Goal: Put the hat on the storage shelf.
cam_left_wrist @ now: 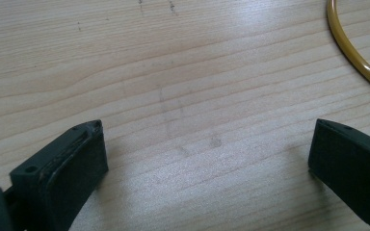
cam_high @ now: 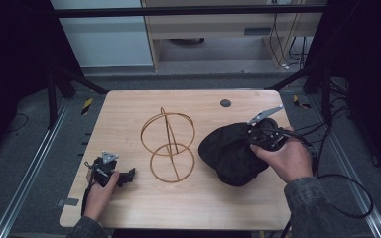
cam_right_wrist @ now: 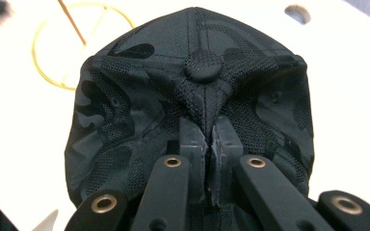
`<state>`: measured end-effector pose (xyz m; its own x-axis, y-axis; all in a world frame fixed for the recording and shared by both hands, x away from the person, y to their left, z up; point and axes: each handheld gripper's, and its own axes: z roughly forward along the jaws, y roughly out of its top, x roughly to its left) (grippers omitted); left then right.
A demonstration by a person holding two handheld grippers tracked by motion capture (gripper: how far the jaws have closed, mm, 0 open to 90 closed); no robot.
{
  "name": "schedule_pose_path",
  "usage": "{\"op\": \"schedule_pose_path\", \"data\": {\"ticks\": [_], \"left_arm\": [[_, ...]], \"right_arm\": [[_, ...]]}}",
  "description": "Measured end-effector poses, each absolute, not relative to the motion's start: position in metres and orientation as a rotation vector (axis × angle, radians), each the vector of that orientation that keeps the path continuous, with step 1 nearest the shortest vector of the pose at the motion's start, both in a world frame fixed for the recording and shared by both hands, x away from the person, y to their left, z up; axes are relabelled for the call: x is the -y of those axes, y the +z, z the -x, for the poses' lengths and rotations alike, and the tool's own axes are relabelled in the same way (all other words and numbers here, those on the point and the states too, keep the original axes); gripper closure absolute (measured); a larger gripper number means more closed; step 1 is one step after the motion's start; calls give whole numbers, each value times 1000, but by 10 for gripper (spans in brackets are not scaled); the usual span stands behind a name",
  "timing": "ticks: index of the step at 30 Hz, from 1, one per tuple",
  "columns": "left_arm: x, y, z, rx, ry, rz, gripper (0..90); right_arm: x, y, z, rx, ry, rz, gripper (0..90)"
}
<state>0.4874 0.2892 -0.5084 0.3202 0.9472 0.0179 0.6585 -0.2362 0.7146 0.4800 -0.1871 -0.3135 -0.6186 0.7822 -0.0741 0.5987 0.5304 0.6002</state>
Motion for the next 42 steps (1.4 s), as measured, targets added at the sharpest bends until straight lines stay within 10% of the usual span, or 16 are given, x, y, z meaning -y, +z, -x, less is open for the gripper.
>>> {"op": "schedule_pose_path", "data": {"ticks": [42], "left_arm": [[-290,-508,-487,-1407,610,-1995,0]], "right_arm": [[180,-197,-468,-2158,1050,-1098,867]]}}
